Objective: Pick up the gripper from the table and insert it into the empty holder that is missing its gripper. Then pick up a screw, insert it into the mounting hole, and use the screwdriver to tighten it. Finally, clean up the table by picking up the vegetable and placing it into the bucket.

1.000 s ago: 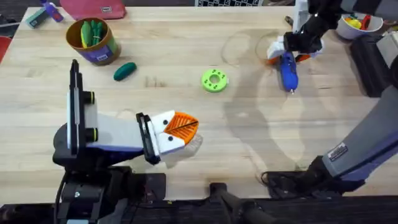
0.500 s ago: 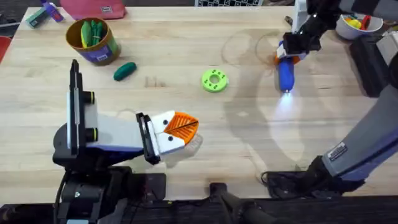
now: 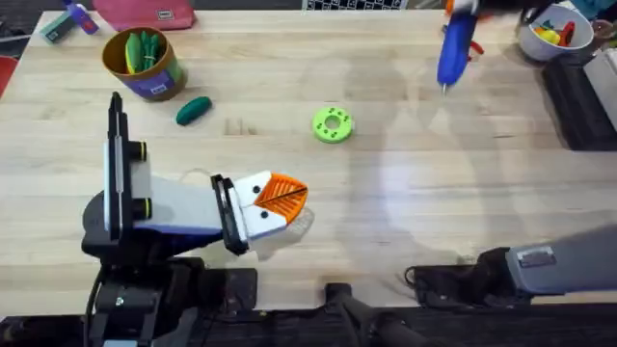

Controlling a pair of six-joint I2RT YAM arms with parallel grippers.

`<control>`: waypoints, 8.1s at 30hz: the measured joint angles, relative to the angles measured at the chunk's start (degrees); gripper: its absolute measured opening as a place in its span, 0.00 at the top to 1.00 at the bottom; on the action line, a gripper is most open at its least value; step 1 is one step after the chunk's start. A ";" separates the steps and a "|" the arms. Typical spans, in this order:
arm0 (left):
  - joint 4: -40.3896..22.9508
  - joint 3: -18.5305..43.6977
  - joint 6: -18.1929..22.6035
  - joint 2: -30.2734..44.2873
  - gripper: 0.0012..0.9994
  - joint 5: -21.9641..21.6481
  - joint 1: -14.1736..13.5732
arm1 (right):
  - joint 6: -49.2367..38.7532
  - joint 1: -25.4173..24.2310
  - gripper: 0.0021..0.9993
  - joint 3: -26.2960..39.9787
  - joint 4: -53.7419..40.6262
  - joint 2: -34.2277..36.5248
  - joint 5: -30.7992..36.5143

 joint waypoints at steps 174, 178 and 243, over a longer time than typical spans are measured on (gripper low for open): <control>0.00 -0.01 -0.01 0.02 0.99 0.02 0.00 | 1.60 47.26 0.98 -45.13 93.25 -19.31 -51.61; 0.02 -0.02 0.01 0.01 0.99 0.00 0.00 | 1.69 47.26 0.98 -45.13 95.55 -18.90 -51.97; 0.02 -0.01 0.00 0.00 0.99 -0.04 0.00 | -38.89 21.61 0.98 -11.78 -4.17 15.20 22.21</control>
